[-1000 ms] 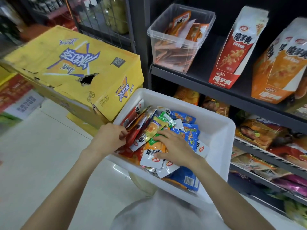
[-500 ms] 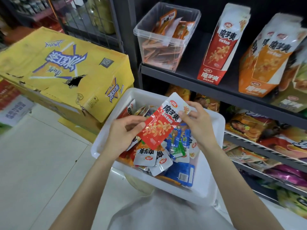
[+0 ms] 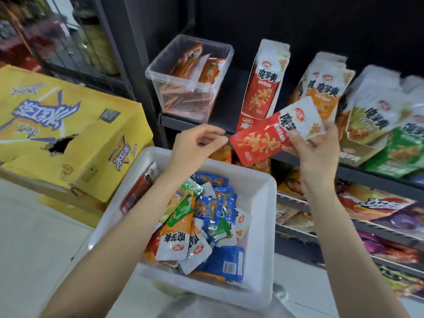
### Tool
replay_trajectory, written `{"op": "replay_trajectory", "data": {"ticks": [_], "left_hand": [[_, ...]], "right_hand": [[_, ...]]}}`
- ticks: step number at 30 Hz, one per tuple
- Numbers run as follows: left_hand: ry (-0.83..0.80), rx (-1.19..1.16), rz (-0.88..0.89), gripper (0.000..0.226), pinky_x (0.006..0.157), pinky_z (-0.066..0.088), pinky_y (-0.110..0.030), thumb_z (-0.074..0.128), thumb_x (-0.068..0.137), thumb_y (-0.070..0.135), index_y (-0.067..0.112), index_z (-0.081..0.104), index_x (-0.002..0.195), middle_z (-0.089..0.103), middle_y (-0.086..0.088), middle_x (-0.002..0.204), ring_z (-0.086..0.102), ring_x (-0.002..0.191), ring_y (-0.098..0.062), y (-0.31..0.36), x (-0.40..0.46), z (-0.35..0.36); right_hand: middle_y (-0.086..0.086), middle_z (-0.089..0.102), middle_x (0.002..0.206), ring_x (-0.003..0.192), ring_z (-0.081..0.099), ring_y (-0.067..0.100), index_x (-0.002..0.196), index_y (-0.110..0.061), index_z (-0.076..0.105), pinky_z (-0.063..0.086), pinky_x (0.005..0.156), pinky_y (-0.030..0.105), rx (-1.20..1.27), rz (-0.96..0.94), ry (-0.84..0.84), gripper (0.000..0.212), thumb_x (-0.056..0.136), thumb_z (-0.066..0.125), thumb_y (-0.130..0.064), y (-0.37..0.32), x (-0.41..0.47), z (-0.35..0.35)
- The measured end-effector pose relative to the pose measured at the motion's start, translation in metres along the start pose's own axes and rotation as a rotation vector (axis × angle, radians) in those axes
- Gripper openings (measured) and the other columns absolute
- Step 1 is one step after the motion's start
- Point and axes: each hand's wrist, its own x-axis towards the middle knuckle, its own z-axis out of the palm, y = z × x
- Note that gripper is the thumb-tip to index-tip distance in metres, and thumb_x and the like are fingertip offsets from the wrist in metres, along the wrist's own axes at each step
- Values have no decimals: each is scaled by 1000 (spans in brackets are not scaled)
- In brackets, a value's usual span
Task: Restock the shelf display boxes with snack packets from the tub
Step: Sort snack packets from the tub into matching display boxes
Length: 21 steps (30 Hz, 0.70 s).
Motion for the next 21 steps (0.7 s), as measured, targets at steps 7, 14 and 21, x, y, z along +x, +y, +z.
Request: {"op": "replay_trajectory", "data": {"ticks": [7,14,21], "left_hand": [[49,150,39,47,72,45,-3,67,87,31,14,55,129,60,8,113,57,84,3,-6,82,47],[19,186,7,41,63,38,5,66,88,17,13,57,128,64,2,118,54,82,4,-16,91,63],[-26,198,-13,41,62,41,-1,66,88,21,17,56,127,63,6,116,54,78,7,-16,95,59]], "right_hand": [[-8,62,93,81,67,0,111,-6,45,59,70,29,-141,-331,245,31,88,65,-7,-27,76,19],[1,62,87,72,56,15,125,-12,47,35,56,22,-839,-517,14,40,89,61,-20,-3,143,56],[9,44,130,111,52,20,139,-15,43,43,80,23,-978,-476,30,57,87,66,-20,20,159,55]]}}
